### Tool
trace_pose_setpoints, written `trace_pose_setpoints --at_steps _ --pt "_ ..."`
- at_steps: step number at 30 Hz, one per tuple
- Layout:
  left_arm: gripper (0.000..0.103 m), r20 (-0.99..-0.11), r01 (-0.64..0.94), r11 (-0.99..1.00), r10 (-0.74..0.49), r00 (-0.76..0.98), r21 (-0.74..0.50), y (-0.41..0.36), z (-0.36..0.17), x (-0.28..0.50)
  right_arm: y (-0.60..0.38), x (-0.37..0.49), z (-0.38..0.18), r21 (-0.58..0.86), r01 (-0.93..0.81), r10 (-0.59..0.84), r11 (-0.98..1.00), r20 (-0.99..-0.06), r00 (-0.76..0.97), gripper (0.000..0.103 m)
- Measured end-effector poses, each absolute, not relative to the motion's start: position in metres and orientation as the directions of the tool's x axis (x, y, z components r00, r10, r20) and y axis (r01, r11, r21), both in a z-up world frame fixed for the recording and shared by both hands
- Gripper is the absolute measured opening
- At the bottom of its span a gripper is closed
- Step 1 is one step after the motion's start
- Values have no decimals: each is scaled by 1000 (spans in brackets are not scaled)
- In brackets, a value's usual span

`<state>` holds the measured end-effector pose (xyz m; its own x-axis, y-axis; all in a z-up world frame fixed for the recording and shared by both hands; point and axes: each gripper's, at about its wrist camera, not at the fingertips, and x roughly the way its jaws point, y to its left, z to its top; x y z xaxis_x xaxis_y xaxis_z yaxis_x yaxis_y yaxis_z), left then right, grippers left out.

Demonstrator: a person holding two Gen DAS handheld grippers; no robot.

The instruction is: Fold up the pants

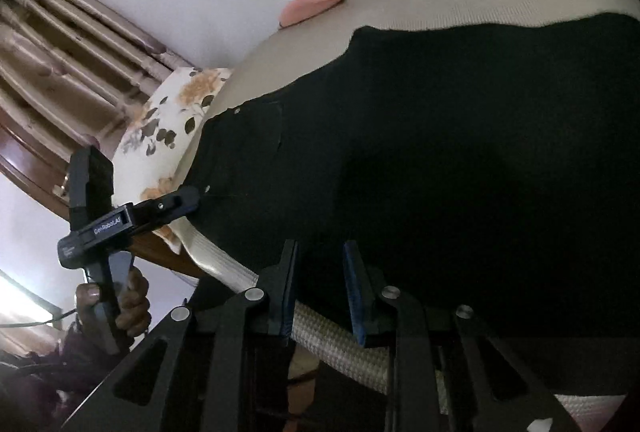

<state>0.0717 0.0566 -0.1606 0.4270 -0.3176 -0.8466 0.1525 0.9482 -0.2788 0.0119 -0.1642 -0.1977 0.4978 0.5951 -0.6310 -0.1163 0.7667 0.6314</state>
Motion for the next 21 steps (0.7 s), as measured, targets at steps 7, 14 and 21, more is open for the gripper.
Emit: trace_pose_setpoints --at_steps 7,14,21 --pt "84 -853 159 975 -216 476 -158 54 -155 69 -168 -5 -181 537 -55 447 842 -636 629 23" --pt "84 -852 166 981 -170 495 -99 52 -151 68 -162 2 -188 476 -13 385 879 -694 608 25" --pt "84 -854 178 981 -160 496 -80 48 -151 70 -153 5 -188 465 -33 392 885 -703 593 41"
